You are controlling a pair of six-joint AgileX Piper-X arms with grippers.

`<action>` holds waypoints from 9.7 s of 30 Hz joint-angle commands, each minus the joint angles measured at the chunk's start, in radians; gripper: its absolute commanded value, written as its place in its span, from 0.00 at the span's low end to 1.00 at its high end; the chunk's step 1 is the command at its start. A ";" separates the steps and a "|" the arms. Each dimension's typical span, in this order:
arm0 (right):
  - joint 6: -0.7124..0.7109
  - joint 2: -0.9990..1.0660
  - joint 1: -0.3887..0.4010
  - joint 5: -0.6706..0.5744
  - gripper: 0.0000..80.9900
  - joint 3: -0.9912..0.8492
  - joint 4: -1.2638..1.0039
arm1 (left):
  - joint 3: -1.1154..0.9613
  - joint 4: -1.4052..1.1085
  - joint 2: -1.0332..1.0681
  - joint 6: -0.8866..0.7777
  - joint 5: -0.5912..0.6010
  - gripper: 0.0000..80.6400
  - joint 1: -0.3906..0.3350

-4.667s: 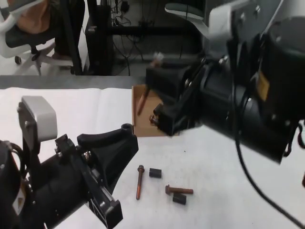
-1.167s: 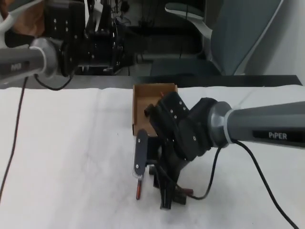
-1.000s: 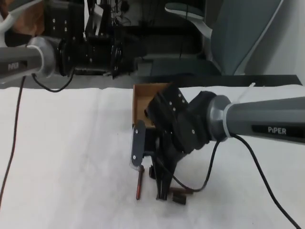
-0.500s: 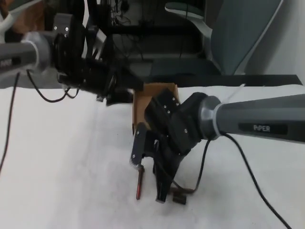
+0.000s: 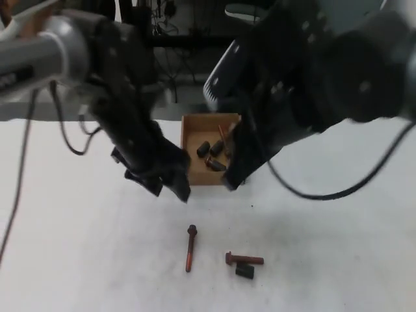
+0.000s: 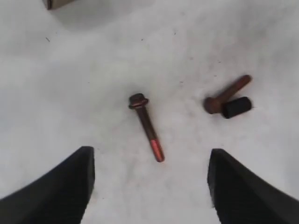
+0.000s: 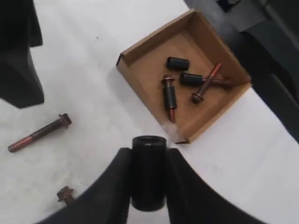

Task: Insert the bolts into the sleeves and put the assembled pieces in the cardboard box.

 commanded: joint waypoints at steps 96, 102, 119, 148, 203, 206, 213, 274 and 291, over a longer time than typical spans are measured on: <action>0.402 -0.624 0.314 -0.318 0.01 0.737 -0.685 | 0.786 -0.959 -1.088 -0.208 -0.189 0.02 -0.406; 0.392 -0.624 0.314 -0.312 0.01 0.733 -0.660 | 0.786 -0.925 -1.088 -0.221 -0.131 0.02 -0.383; 0.353 -0.624 0.314 -0.338 0.01 0.700 -0.678 | 0.786 -0.900 -1.088 -0.270 -0.131 0.02 -0.385; 0.371 -0.624 0.314 -0.291 0.01 0.700 -0.708 | 0.786 -1.003 -1.088 -0.336 -0.094 0.02 -0.385; 0.420 -0.624 0.314 -0.267 0.01 0.700 -0.846 | 0.788 -0.791 -1.088 -0.267 -0.011 0.52 -0.385; 0.415 -0.621 0.309 -0.226 0.01 0.700 -0.813 | 0.788 -0.815 -1.088 -0.267 -0.043 0.87 -0.385; 0.355 -0.580 0.214 -0.123 0.01 0.688 -0.722 | 0.778 -0.909 -1.121 -0.264 -0.126 0.87 -0.383; -0.050 0.194 -0.180 -0.255 0.82 -0.489 0.166 | 0.327 -0.693 0.077 -0.574 -0.229 0.77 -0.436; -0.103 0.158 -0.180 -0.274 0.82 -0.466 0.296 | 0.318 -0.366 0.072 -0.151 -0.288 0.01 -0.436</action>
